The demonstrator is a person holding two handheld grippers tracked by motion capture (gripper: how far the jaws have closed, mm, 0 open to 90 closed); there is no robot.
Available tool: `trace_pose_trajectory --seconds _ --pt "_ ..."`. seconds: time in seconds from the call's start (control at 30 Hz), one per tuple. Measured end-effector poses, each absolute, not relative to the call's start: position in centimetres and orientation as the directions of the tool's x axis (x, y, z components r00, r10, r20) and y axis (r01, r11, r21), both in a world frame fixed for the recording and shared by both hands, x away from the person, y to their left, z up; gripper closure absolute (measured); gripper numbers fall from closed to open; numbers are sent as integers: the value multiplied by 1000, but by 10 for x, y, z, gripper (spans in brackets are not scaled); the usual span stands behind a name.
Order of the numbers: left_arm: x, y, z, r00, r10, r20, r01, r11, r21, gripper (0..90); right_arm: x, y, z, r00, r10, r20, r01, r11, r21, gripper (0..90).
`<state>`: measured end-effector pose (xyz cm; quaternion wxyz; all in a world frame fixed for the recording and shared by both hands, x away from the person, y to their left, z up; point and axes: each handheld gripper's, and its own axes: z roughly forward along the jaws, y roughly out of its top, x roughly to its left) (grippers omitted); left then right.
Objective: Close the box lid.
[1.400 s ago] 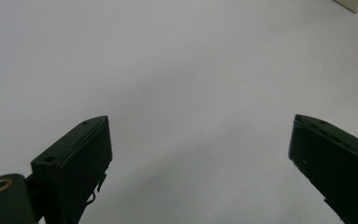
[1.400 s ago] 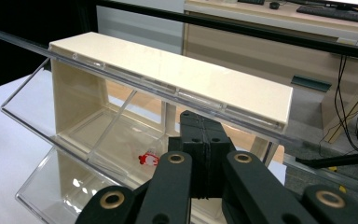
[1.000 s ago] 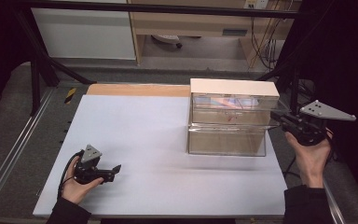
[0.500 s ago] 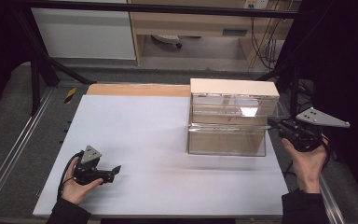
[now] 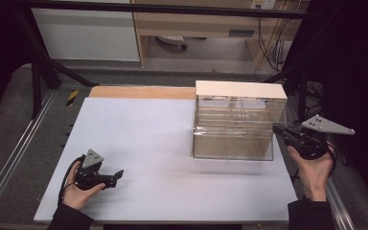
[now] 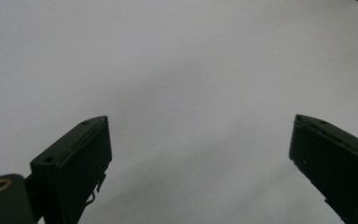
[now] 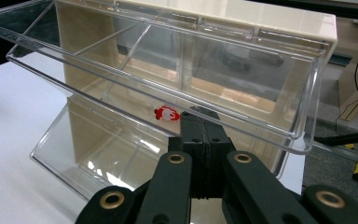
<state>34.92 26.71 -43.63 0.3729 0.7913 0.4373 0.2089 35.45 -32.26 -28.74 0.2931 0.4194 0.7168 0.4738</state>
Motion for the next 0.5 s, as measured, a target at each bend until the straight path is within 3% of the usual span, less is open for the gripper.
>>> trace_pose_trajectory --seconds 0.5 --pt "349 267 -436 533 846 8 535 -344 772 56 351 -326 -301 -485 874 2 353 194 915 900"
